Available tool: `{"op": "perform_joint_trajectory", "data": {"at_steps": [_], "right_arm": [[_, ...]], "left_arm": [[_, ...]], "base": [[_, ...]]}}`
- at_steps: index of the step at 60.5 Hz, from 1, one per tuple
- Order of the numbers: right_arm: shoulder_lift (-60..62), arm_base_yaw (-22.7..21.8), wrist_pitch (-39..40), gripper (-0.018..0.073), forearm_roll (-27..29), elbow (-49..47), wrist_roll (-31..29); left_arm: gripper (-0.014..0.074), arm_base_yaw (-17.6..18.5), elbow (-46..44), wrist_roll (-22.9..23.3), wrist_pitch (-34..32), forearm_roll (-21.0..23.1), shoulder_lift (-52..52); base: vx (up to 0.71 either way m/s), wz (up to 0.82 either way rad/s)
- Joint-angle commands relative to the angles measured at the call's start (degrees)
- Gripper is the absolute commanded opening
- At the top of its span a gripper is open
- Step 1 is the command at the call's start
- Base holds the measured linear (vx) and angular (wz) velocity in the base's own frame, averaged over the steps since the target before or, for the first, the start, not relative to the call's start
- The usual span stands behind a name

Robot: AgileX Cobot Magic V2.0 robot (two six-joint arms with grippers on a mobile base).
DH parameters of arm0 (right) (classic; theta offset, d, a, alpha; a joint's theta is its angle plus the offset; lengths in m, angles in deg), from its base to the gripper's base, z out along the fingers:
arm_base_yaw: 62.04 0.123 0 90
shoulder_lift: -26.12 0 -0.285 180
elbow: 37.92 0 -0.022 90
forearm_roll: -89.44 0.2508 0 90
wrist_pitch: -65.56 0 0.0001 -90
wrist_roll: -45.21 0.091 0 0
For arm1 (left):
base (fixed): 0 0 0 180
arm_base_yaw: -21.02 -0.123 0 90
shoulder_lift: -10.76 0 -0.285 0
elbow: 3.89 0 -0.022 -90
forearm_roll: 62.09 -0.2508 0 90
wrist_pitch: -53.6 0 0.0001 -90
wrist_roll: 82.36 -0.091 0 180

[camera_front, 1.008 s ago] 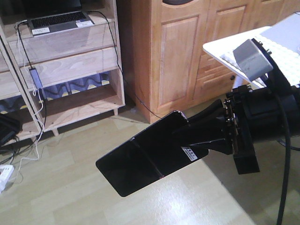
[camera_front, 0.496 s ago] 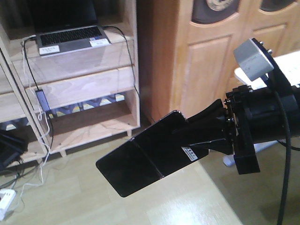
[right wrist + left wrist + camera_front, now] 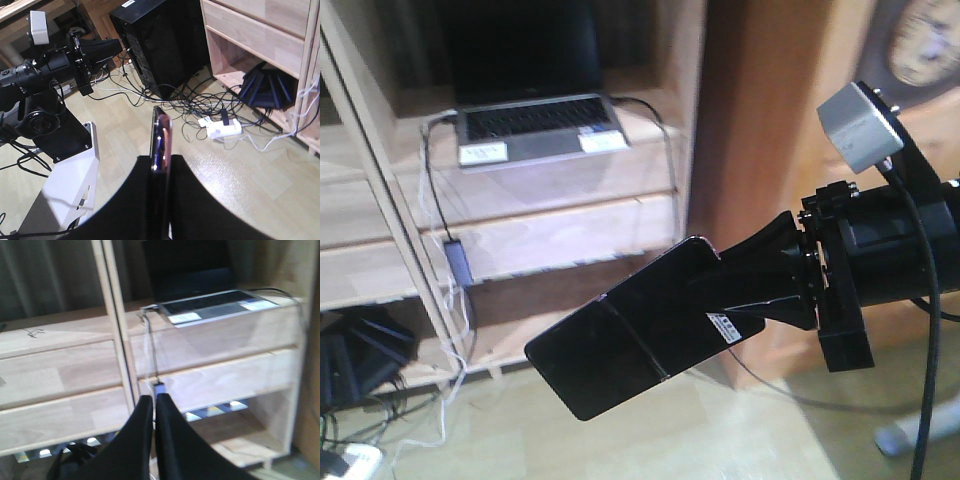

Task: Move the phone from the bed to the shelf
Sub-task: 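Keep holding the phone while driving to the wooden shelf unit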

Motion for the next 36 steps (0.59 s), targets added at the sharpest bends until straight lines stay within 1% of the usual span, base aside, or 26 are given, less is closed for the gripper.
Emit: {"op": "perform_joint_trajectory", "data": {"at_steps": [1,19,36], "right_arm": [[1.4,0.1,-3.9,-0.0002,5.5,-1.4,0.0],[1.4,0.1,-3.9,-0.0002,5.5,-1.4,0.0],[1.4,0.1,-3.9,-0.0002,5.5,-1.4,0.0]], "left_arm": [[0.0001,0.1,-1.3,0.3,-4.1,0.5,-0.8],[0.0001,0.1,-1.3,0.3,-4.1,0.5,-0.8],[0.0001,0.1,-1.3,0.3,-4.1,0.5,-0.8]], "base": [[0.42,0.28],[0.4,0.24],[0.37,0.16]]}}
